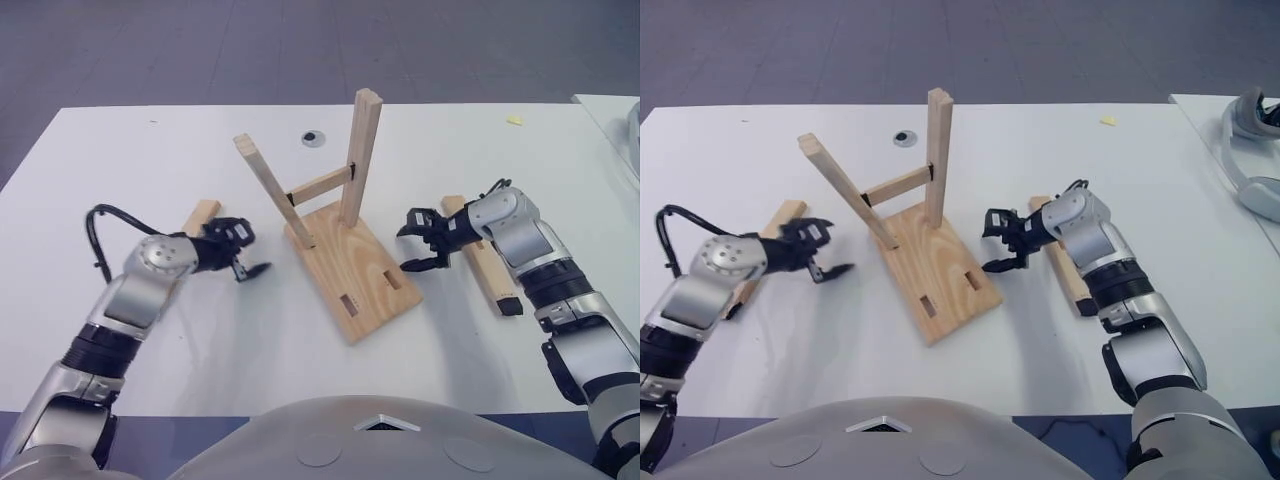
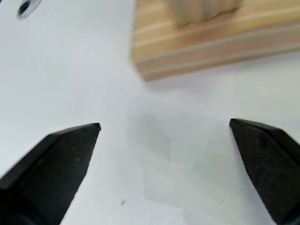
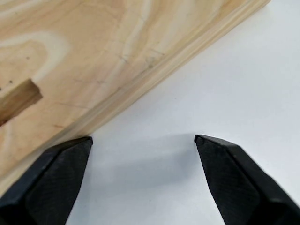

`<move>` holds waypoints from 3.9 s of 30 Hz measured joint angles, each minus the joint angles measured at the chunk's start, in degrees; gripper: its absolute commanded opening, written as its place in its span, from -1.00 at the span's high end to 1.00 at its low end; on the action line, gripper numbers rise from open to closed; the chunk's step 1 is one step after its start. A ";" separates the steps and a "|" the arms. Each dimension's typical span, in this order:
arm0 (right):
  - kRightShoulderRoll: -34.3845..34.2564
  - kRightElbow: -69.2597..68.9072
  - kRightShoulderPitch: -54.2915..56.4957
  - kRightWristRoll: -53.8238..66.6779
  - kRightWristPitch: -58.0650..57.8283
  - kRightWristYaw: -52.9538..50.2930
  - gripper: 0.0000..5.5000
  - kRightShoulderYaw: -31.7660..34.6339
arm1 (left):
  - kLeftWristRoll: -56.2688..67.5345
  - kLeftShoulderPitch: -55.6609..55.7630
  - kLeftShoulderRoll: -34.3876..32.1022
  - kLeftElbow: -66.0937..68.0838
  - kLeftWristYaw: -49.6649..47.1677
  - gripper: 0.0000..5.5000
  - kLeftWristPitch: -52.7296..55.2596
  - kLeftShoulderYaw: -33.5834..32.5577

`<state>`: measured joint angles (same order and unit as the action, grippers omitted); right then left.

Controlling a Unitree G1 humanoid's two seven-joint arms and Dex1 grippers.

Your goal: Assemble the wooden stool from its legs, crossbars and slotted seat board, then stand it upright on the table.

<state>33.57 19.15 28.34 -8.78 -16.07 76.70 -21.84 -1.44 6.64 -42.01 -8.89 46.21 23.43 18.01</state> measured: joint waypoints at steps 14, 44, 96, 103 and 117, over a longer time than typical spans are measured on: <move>-0.03 -21.11 -12.54 4.58 -11.44 -6.07 -0.50 -1.49 | -17.18 3.08 14.34 6.51 -21.15 -0.86 -3.53 6.89; -9.28 25.85 11.88 1.58 7.30 -17.23 -0.50 2.61 | -18.60 14.81 18.99 21.84 -17.22 -0.86 -11.34 5.33; 1.78 -16.42 -19.55 16.60 -30.93 -48.66 -0.17 33.53 | 12.03 -1.52 28.55 -6.01 -32.63 -0.14 -2.68 -27.06; 1.79 -13.12 -22.30 17.36 -28.53 -47.68 -0.17 32.68 | 11.97 -1.49 27.79 -5.42 -32.58 -0.14 -2.71 -27.09; 4.25 -3.96 -19.34 20.11 -25.15 -41.51 0.45 29.04 | 10.73 -1.87 27.77 -4.70 -32.66 -0.14 -4.10 -25.01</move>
<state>37.82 15.18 9.00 11.33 -41.22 35.20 7.20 9.30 4.77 -14.24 -13.59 13.55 19.34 -7.01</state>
